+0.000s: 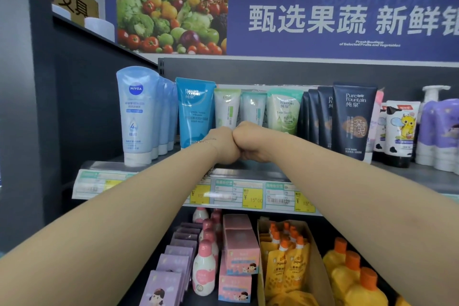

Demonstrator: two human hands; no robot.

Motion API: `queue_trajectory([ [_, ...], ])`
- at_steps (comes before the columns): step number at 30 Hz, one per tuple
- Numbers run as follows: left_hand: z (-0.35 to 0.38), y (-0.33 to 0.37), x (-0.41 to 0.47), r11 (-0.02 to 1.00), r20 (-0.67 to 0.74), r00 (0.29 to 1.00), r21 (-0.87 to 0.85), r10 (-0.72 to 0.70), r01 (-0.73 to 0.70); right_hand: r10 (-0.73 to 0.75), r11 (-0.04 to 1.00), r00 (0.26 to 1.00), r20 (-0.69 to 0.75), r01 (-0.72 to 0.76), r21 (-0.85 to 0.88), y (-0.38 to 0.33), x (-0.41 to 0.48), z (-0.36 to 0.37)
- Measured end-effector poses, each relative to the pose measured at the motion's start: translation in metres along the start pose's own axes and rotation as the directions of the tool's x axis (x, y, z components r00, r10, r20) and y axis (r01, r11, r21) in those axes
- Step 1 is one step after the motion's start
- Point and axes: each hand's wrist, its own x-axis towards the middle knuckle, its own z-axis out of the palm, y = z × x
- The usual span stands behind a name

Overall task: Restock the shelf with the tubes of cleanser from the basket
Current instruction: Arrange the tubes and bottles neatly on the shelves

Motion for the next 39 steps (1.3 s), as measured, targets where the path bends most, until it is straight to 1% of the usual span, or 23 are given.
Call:
queue_trajectory([
  [3, 0.000, 0.003, 0.000, 0.999, -0.015, 1.000, 0.021, -0.024, 0.025, 0.005, 1.000, 1.000, 0.005, -0.005, 0.007, 0.001, 0.002, 0.000],
  [6, -0.001, 0.002, -0.002, 0.999, -0.022, 0.999, 0.038, 0.023, -0.023, 0.020, 0.999, 1.000, 0.011, -0.020, 0.038, 0.001, 0.005, 0.000],
  [10, -0.002, 0.000, -0.004, 0.998, -0.017, 0.998, 0.037, 0.060, -0.060, 0.024, 0.999, 1.000, 0.008, -0.025, 0.025, 0.001, 0.007, -0.001],
  [12, -0.003, -0.001, -0.004, 0.998, -0.014, 0.998, 0.034, 0.054, -0.054, 0.007, 0.999, 1.000, -0.011, -0.008, -0.049, 0.000, 0.005, -0.002],
  [14, -0.003, -0.003, -0.005, 0.999, -0.024, 0.998, 0.010, 0.054, -0.053, -0.047, 0.975, 0.997, -0.056, 0.034, -0.218, -0.002, 0.002, -0.004],
  [16, -0.005, -0.005, -0.008, 0.997, -0.052, 0.996, -0.021, 0.068, -0.069, -0.131, 0.926, 0.987, -0.091, 0.089, -0.366, -0.004, -0.004, -0.008],
  [18, -0.009, -0.005, -0.014, 0.996, -0.092, 0.992, -0.011, 0.085, -0.087, -0.226, 0.850, 0.970, -0.090, 0.151, -0.505, -0.005, -0.010, -0.012],
  [21, -0.018, -0.001, -0.030, 0.988, -0.130, 0.981, 0.059, 0.147, -0.140, -0.327, 0.691, 0.945, 0.018, 0.252, -0.678, -0.010, -0.026, -0.016],
  [24, -0.024, -0.007, -0.046, 0.971, -0.138, 0.971, 0.163, 0.198, -0.175, -0.355, 0.526, 0.925, 0.139, 0.320, -0.788, -0.017, -0.043, -0.018],
  [26, -0.028, -0.017, -0.056, 0.956, -0.141, 0.971, 0.252, 0.191, -0.152, -0.359, 0.443, 0.915, 0.187, 0.343, -0.828, -0.019, -0.051, -0.017],
  [28, -0.033, -0.030, -0.063, 0.938, -0.153, 0.976, 0.333, 0.158, -0.100, -0.351, 0.379, 0.914, 0.204, 0.338, -0.861, -0.020, -0.056, -0.014],
  [30, -0.038, -0.044, -0.067, 0.923, -0.171, 0.977, 0.381, 0.129, -0.056, -0.342, 0.352, 0.915, 0.212, 0.335, -0.874, -0.021, -0.059, -0.011],
  [33, -0.042, -0.061, -0.066, 0.939, -0.188, 0.980, 0.345, 0.074, -0.004, -0.334, 0.396, 0.923, 0.194, 0.324, -0.860, -0.021, -0.057, -0.002],
  [35, -0.042, -0.068, -0.065, 0.965, -0.199, 0.980, 0.260, 0.024, 0.029, -0.318, 0.465, 0.933, 0.168, 0.308, -0.830, -0.020, -0.053, 0.006],
  [37, -0.040, -0.072, -0.062, 0.986, -0.202, 0.979, 0.154, -0.034, 0.066, -0.304, 0.568, 0.943, 0.138, 0.295, -0.768, -0.018, -0.049, 0.014],
  [39, -0.037, -0.073, -0.057, 0.994, -0.190, 0.979, 0.072, -0.072, 0.087, -0.264, 0.711, 0.961, 0.082, 0.251, -0.657, -0.019, -0.044, 0.022],
])
